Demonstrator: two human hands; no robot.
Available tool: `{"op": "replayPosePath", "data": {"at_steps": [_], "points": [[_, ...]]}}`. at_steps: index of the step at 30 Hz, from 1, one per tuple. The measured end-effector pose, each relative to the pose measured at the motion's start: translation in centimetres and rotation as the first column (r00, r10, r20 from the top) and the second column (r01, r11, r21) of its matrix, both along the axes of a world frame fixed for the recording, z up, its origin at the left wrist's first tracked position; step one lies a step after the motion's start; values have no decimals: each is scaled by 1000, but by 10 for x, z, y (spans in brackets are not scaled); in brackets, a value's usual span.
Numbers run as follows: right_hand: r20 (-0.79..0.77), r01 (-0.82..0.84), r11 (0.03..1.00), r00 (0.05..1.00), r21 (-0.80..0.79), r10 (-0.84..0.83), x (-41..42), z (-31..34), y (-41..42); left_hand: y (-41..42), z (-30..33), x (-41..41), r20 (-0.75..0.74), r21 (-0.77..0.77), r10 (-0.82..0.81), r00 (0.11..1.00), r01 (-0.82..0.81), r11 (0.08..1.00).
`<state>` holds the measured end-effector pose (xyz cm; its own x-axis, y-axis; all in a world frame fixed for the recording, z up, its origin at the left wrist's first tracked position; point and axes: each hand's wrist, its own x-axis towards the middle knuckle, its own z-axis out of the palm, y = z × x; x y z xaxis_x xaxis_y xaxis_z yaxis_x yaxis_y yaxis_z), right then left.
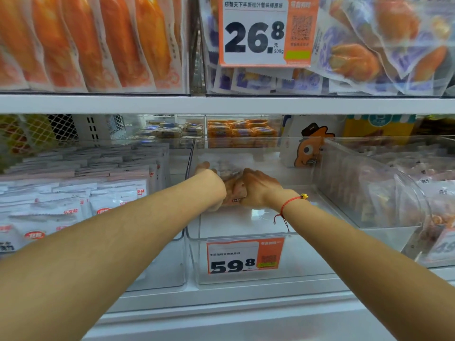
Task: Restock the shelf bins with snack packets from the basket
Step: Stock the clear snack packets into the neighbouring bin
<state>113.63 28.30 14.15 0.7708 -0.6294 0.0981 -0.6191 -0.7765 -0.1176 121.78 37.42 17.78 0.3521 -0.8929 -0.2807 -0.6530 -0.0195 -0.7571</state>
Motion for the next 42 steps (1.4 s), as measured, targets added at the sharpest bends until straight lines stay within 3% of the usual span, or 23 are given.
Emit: {"op": "replayPosePath", "data": {"at_steps": [3,6,9,17,21,24,29,33,42], "points": [[-94,-14,998,995,66,20,-2,3,-4,5,4,-9,-10,8,24,1000,-24,1000],[-164,15,981,986,194,18,-12,10,-3,14,10,-14,-94,-28,25,995,-27,999],[-200,42,978,980,206,0,-29,17,10,27,14,-16,-192,-42,38,981,-47,998],[79,-35,999,996,33,32,-76,53,76,87,39,-34,-375,-403,-226,899,62,913],[328,-44,997,944,60,22,-101,61,118,130,40,-46,-524,-596,-357,773,-33,803],[345,-64,987,939,145,10,-118,59,146,166,27,-55,-630,-633,-393,670,-150,759],[221,-143,894,974,425,51,-140,23,183,224,-19,-60,-803,-530,-314,507,-366,765],[102,-128,798,991,589,84,-140,-42,201,252,-84,-58,-929,-346,-206,308,-524,778],[-169,65,634,980,771,106,-141,-201,252,294,-237,-50,-982,45,144,118,-601,798]]}}
